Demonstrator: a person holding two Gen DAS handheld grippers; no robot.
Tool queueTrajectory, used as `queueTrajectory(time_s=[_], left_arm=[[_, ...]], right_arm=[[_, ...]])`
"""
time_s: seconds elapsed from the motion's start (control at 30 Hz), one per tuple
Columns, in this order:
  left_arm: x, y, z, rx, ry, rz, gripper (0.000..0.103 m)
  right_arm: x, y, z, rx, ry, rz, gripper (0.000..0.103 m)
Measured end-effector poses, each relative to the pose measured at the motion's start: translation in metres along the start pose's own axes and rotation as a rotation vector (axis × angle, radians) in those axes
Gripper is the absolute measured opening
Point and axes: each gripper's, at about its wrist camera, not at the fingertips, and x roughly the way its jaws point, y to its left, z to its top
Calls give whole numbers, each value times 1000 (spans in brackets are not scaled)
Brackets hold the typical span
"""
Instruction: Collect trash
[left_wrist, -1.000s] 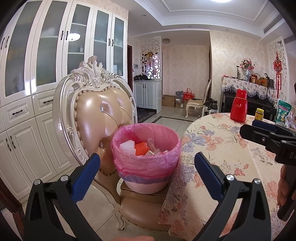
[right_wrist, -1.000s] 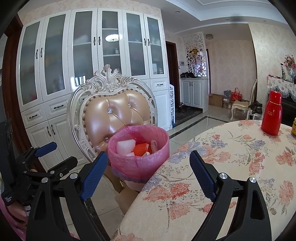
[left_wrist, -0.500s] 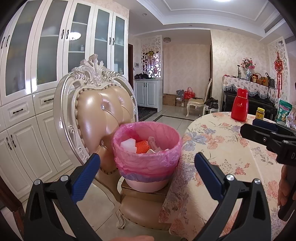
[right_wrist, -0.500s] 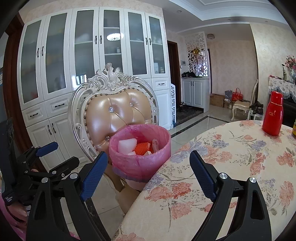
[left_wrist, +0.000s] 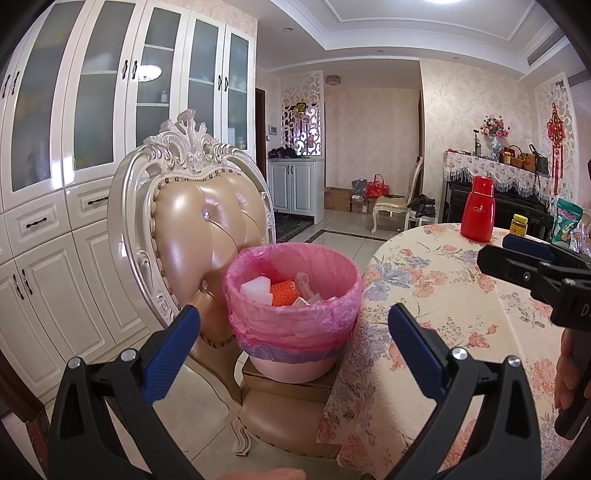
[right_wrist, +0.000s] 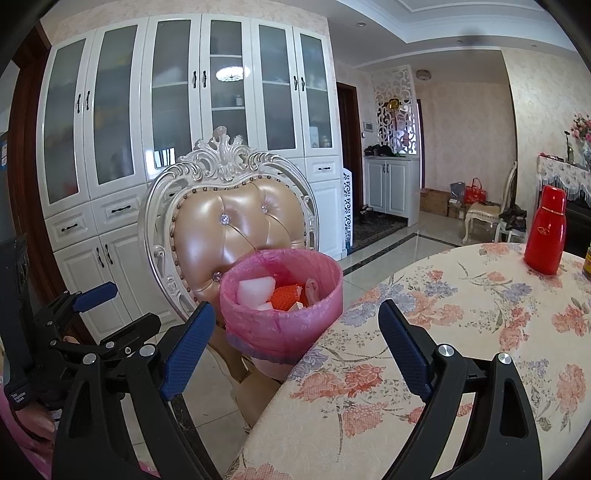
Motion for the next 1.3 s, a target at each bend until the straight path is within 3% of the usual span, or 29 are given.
queueTrajectory(time_s=[1.3], left_arm=[[-8,2,8,0,-27,-1,98]], right_arm=[[19,-4,-17,-16,59,-16,85]])
